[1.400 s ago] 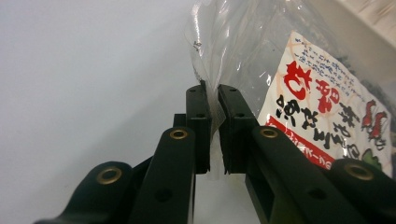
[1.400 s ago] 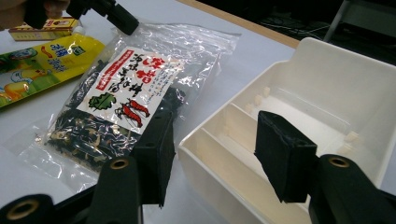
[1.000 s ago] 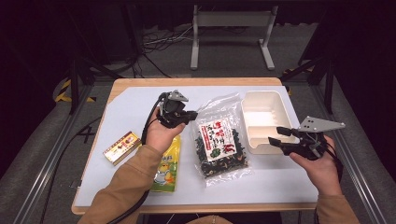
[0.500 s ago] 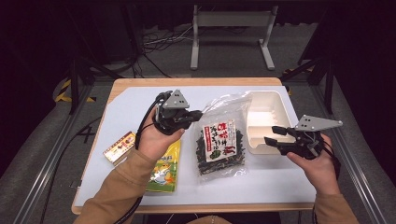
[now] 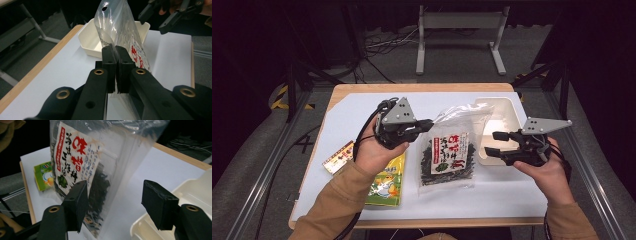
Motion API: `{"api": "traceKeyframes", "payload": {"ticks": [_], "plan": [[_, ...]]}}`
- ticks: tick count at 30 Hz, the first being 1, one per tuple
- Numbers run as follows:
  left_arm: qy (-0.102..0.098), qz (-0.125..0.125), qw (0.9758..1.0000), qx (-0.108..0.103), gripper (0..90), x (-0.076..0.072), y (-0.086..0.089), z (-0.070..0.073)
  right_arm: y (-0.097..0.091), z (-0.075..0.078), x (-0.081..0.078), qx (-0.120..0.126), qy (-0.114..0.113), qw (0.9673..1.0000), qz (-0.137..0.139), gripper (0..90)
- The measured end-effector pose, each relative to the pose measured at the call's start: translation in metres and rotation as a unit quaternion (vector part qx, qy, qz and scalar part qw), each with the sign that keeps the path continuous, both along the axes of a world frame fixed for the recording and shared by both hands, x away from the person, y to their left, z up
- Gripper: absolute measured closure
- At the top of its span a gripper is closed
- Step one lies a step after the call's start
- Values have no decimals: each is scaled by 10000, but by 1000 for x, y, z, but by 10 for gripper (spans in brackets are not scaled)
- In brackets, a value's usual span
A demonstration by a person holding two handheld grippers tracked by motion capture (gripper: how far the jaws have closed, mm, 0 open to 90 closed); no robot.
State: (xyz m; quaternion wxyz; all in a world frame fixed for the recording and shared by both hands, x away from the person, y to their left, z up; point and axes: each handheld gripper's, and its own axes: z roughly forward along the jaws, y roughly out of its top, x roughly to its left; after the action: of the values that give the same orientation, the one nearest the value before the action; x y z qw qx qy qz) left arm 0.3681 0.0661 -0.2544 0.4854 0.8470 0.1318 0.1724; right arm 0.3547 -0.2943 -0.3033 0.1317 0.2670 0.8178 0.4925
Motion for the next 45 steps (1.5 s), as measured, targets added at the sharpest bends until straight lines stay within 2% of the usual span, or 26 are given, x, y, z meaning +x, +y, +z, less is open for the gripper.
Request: {"api": "traceKeyframes", "payload": {"ticks": [2, 4, 8, 14, 17, 21, 22, 23, 24, 26, 28, 29, 30, 34, 41, 44, 45], "plan": [[-62, -97, 9999, -12, 877, -2, -1, 1, 6, 3, 3, -6, 28, 9999, 111, 377], [-89, -138, 9999, -45, 878, -4, -1, 2, 12, 5, 7, -117, 24, 9998, 142, 373], [-157, -190, 9996, -124, 880, -6, 2, 4, 18, 7, 14, -153, 109, 9997, 148, 370], [-252, -282, 9988, -295, 881, -10, 8, 5, 20, 4, 24, -66, 253, 9997, 38, 326], [-270, -352, 9984, -357, 881, -13, 7, 5, 25, 1, 26, 50, 347, 9991, 235, 346], [-275, -432, 9977, -436, 881, -15, 6, 6, 32, 0, 25, 69, 439, 9973, 579, 469], [-275, -432, 9977, -436, 881, -15, 6, 6, 32, 0, 25, 69, 439, 9973, 579, 469], [-245, -428, 9976, -494, 881, -15, 9, 6, 35, 2, 24, -38, 437, 9967, 688, 535], [-245, -428, 9976, -494, 881, -15, 9, 6, 35, 2, 24, -38, 437, 9967, 688, 535], [-227, -399, 9972, -594, 880, -14, 14, 6, 34, 5, 22, -129, 436, 9959, 783, 648], [-177, -407, 9968, -670, 880, -14, 17, 6, 32, 8, 21, -137, 431, 9954, 845, 702], [-177, -407, 9968, -670, 880, -14, 17, 6, 32, 8, 21, -137, 431, 9954, 845, 702], [-126, -414, 9964, -733, 879, -13, 18, 5, 33, 10, 19, -148, 411, 9950, 898, 756], [-92, -427, 9959, -791, 878, -13, 19, 4, 34, 14, 17, -246, 350, 9948, 924, 815], [12, -395, 9946, -963, 859, -11, 23, 4, 35, 23, 12, -360, 283, 9952, 870, 839], [103, -357, 9922, -1188, 848, -10, 29, 4, 34, 28, 10, -344, 277, 9959, 793, 843], [96, -354, 9920, -1206, 837, -10, 30, 5, 34, 30, 10, -356, 286, 9962, 746, 844]]}}
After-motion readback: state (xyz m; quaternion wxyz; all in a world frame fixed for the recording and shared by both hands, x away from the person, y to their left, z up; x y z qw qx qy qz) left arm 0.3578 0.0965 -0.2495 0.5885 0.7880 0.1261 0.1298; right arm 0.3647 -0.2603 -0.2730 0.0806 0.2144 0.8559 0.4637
